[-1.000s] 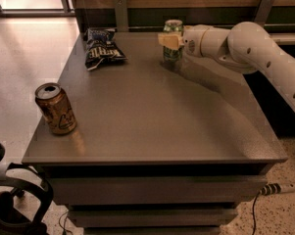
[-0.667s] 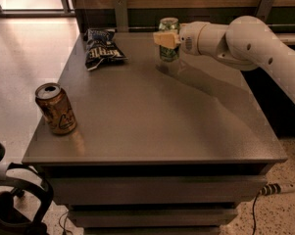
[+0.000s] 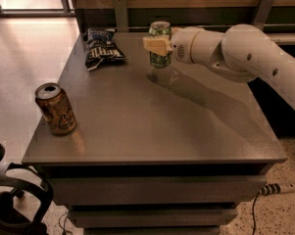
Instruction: Move green can near orange can
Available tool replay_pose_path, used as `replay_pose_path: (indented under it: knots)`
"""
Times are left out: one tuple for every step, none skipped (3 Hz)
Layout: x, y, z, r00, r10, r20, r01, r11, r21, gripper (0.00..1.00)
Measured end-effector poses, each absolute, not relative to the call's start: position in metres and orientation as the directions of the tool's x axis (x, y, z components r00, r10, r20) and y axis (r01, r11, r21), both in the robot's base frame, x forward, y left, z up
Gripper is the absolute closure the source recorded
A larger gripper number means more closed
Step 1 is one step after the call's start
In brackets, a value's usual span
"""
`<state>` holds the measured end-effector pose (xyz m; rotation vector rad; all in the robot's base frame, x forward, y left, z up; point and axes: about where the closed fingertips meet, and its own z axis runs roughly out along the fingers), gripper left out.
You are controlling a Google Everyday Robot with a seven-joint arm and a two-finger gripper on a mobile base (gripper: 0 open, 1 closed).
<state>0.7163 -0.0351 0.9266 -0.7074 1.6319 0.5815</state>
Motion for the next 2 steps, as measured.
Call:
replay_pose_path:
  knots:
    - [0.686,-0.014,0.923,-0.057,-0.103,-0.993,-0.757,0.653,-0.024,1.00]
    - [0.660,0.010,0.926,-0.001,-0.089,-0.996,-0.793,0.606,-0.054,1.00]
